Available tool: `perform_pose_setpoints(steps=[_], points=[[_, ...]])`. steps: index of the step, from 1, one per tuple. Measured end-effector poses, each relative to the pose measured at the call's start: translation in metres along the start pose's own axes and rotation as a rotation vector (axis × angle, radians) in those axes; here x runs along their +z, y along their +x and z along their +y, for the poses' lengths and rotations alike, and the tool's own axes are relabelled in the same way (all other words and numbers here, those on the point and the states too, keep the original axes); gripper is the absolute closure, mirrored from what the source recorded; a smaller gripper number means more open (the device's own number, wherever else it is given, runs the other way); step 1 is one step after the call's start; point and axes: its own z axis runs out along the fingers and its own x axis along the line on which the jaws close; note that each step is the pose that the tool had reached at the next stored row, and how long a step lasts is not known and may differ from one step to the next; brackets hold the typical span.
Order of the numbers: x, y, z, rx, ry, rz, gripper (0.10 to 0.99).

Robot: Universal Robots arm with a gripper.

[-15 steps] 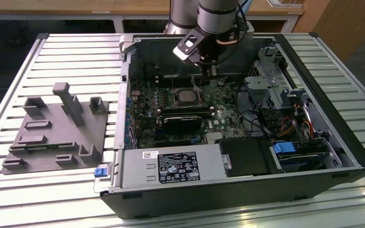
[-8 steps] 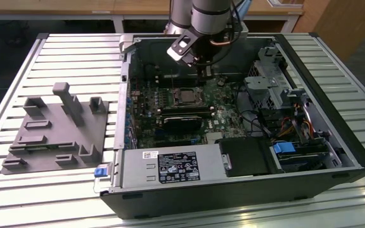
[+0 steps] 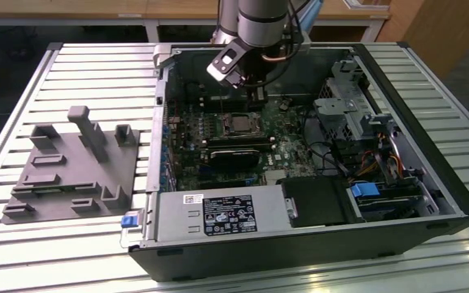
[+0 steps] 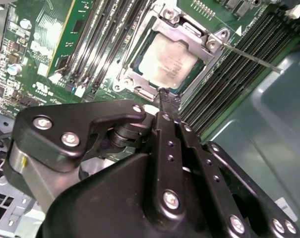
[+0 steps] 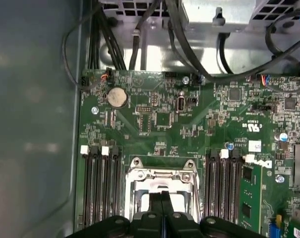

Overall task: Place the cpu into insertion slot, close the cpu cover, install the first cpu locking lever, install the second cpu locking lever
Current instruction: 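Close the cpu cover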

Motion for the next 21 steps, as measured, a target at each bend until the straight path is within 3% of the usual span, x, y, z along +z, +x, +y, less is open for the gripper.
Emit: perform_pose_setpoints(steps=[16, 21], points=[[0.0170, -0.0008, -0.0141, 0.000, 0.000, 0.0011, 0.980], [0.0180, -0.0012, -0.0164, 0.000, 0.000, 0.0011, 0.980]])
